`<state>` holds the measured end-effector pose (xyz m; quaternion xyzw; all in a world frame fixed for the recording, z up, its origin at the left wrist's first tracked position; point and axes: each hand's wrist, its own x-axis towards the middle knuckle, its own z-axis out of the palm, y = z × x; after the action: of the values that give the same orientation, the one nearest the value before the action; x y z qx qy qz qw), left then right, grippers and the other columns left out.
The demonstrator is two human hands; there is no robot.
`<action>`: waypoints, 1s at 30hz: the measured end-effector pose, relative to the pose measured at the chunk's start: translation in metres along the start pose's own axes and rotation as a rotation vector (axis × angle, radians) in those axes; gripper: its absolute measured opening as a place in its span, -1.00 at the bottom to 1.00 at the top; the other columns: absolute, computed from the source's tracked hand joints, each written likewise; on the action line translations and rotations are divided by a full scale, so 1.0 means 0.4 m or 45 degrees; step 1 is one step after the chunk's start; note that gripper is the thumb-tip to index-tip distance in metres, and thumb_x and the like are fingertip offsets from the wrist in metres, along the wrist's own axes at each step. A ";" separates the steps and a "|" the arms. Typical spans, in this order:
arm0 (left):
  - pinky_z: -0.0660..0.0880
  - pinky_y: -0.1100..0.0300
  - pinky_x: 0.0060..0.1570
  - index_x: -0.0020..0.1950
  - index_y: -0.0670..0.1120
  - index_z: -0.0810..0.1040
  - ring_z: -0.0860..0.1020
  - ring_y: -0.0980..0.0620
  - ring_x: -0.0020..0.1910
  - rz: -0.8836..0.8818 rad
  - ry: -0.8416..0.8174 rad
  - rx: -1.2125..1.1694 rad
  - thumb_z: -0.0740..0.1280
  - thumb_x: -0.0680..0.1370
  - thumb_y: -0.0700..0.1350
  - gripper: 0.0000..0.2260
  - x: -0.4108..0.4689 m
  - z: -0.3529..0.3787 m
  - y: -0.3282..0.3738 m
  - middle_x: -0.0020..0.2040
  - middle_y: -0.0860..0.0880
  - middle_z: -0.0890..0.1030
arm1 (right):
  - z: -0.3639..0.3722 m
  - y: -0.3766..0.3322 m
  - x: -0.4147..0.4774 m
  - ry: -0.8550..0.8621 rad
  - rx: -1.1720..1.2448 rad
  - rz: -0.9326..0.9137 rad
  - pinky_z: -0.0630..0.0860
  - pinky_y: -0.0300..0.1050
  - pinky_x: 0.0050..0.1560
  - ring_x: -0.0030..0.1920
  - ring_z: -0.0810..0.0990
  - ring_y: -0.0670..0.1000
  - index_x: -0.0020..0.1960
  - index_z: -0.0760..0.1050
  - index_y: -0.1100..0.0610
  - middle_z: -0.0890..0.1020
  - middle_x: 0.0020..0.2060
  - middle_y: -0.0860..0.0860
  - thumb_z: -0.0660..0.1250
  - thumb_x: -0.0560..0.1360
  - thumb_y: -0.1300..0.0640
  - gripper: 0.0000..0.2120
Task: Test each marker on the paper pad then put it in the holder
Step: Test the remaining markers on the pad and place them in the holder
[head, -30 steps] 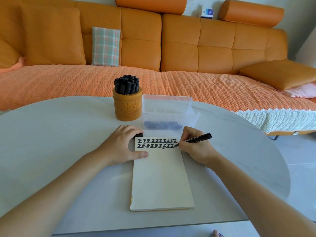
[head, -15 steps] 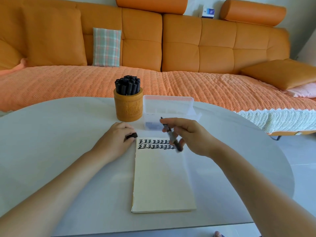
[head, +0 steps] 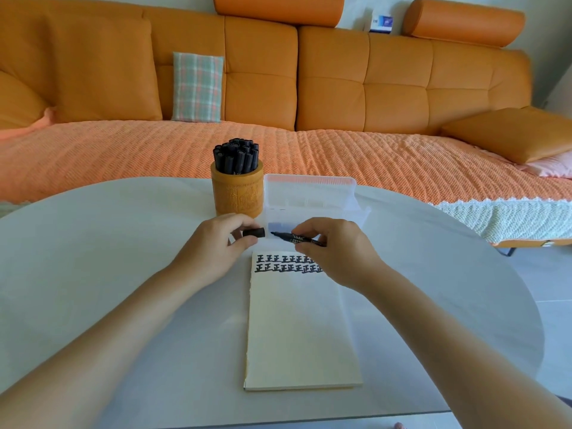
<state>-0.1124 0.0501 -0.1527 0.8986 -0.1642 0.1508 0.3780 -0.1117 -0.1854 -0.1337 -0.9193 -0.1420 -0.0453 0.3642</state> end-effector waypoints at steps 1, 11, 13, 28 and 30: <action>0.34 0.50 -0.17 0.10 0.02 0.63 0.51 0.27 -0.07 0.014 -0.007 -0.005 0.42 0.53 -0.19 -0.82 0.000 0.001 -0.001 -0.10 0.26 0.56 | 0.002 -0.001 -0.001 0.009 -0.035 0.002 0.46 -0.22 -0.28 -0.32 0.56 -0.17 0.07 0.60 -0.18 0.60 -0.23 -0.33 0.42 0.51 0.04 -0.83; 0.35 0.38 -0.18 0.08 0.14 0.62 0.52 0.22 -0.03 0.040 -0.184 -0.034 0.37 0.57 -0.11 -0.84 0.000 0.007 0.017 -0.05 0.22 0.60 | 0.012 -0.019 -0.012 -0.053 -0.157 -0.111 0.52 -0.17 -0.22 -0.27 0.58 -0.14 0.06 0.62 -0.16 0.61 -0.32 -0.23 0.37 0.54 0.03 -0.86; 0.38 0.35 -0.17 0.07 0.15 0.62 0.52 0.22 -0.04 0.052 -0.261 -0.018 0.35 0.58 -0.09 -0.85 -0.002 0.005 0.022 -0.08 0.22 0.61 | 0.015 -0.020 -0.013 -0.057 -0.153 -0.178 0.53 -0.16 -0.15 -0.25 0.56 -0.19 0.07 0.62 -0.12 0.60 -0.28 -0.27 0.38 0.54 0.04 -0.87; 0.43 0.15 -0.26 -0.02 -0.07 0.67 0.51 0.09 -0.21 0.364 -0.199 0.113 0.38 0.57 -0.14 -0.92 0.011 -0.010 0.054 -0.27 0.05 0.53 | 0.013 -0.023 -0.007 -0.236 0.270 -0.069 0.38 -0.11 -0.36 -0.45 0.36 -0.09 -0.16 0.68 0.04 0.66 -0.37 -0.07 0.36 0.58 0.10 -0.82; 0.42 0.16 -0.28 0.00 -0.06 0.68 0.50 0.10 -0.22 0.389 -0.224 0.134 0.39 0.56 -0.14 -0.92 0.022 -0.014 0.054 -0.27 0.06 0.52 | 0.012 -0.028 -0.006 -0.274 0.267 -0.054 0.36 -0.16 -0.36 -0.46 0.35 -0.13 -0.09 0.66 0.04 0.68 -0.33 -0.10 0.32 0.60 0.09 -0.83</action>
<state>-0.1142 0.0382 -0.1321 0.8915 -0.3229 0.1357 0.2872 -0.1175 -0.1751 -0.1305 -0.8726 -0.2035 0.0610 0.4399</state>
